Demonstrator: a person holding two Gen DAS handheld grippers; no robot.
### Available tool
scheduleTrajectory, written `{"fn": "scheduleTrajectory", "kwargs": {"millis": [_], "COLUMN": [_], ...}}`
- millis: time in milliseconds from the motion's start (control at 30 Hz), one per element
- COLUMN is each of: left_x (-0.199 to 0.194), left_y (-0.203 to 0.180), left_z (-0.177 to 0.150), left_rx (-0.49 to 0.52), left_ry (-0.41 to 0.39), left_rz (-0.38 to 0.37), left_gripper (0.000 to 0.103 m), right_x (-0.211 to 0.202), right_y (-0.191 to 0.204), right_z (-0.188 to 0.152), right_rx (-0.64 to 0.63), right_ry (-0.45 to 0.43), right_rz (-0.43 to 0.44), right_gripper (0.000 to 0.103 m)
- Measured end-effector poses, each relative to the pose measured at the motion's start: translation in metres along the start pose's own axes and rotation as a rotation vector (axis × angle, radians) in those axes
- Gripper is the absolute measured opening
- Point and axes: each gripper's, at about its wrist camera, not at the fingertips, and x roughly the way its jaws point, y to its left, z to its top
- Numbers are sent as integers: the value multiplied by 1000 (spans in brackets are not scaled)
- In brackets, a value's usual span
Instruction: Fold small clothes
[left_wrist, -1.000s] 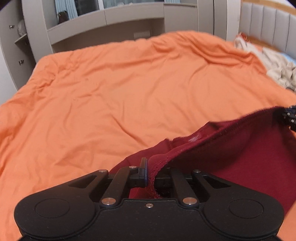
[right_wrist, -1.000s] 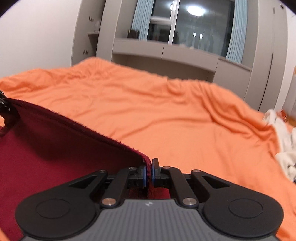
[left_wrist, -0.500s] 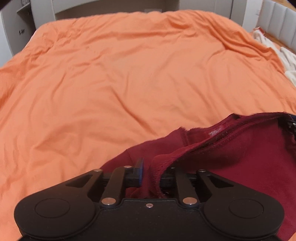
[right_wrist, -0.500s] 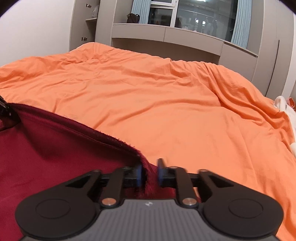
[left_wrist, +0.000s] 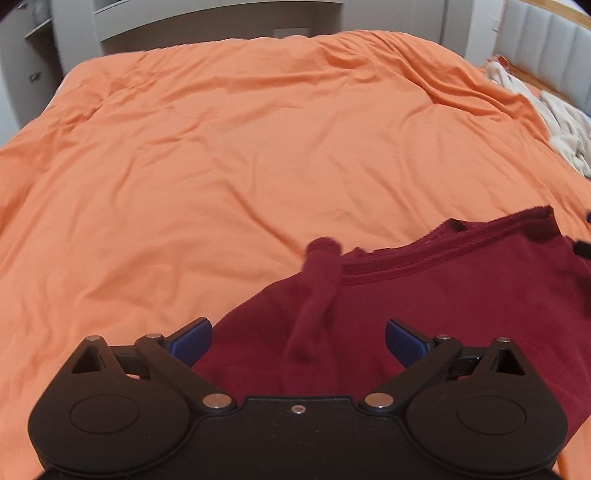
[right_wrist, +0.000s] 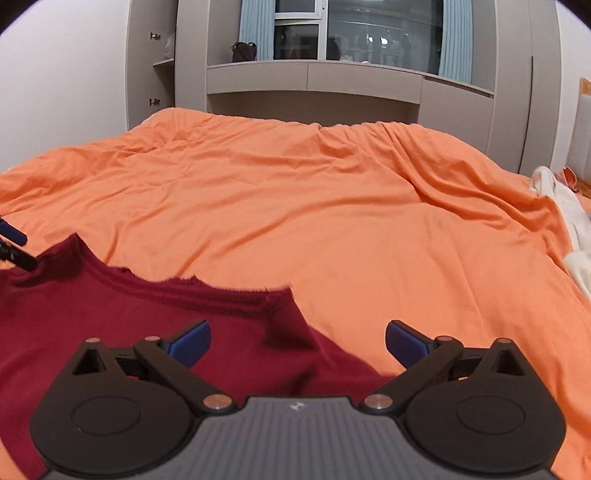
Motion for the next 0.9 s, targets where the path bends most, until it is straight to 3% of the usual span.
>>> {"fn": "scheduleTrajectory", "kwargs": {"millis": [133,233,300,467,700,900], "left_x": [-2,8,13,22,27,-15], "left_y": [16,24,31,44,46,33], "left_z": [-8,-11,-13,-13,-18,-22], "left_rx": [-67,-136,-188,-288,-305,-303], "left_ry": [-7,11,5,-3,30,-72], "left_rz": [27,68,77,136,167,121], "left_gripper": [100,88,81,66,71,94], "right_x": [-1,7,13,34,40,-17], "right_y": [-11,-21,-27,-31,-34,-34], "right_z": [-13,-15,-13,-5,-6,-12], "right_rx": [34,111,154,148,135,181], "right_ry": [30,32,19,37,66,11], "right_rz": [-10,-52,-49,-79,-162,-145], "right_gripper": [103,101,93,81,86,100]}}
